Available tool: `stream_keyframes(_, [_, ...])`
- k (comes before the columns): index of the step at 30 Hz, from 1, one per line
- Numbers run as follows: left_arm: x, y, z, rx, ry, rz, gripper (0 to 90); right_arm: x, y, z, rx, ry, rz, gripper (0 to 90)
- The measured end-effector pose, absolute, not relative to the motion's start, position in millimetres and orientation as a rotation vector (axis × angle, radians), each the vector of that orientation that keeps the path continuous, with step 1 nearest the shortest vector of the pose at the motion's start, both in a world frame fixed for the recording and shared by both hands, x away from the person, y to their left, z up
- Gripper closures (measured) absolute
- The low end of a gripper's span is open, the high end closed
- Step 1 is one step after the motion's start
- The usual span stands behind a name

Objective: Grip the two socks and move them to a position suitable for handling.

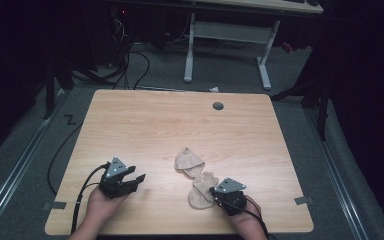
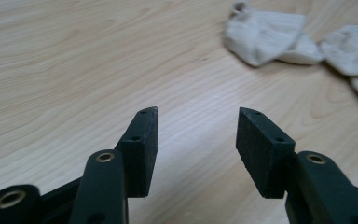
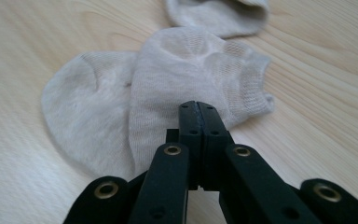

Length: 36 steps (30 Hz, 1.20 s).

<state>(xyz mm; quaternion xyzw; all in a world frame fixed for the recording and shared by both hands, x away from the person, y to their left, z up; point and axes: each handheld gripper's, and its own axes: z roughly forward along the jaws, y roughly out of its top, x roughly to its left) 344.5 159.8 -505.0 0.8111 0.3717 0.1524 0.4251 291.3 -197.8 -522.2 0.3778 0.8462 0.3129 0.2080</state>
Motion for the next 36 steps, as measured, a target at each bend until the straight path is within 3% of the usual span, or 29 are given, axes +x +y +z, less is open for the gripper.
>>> stream_keyframes(7, [316, 108, -502, 2.066, 0.795, 0.279, 52.5, 289, -171, -523, 0.949, 2.395, 0.874, 89.8])
stream_keyframes(13, [305, 72, -510, 2.11, 0.751, 0.234, 67.7, 289, -155, -524, 0.894, 2.405, 0.877, 89.7])
stream_keyframes(22, [303, 64, -518, 2.161, 0.731, 0.199, 78.2, 293, -153, -526, 0.893, 2.402, 0.895, 89.5])
stream_keyframes(36, [301, 58, -525, 2.229, 0.686, 0.23, 78.8, 293, -156, -524, 0.925, 2.394, 0.893, 85.8])
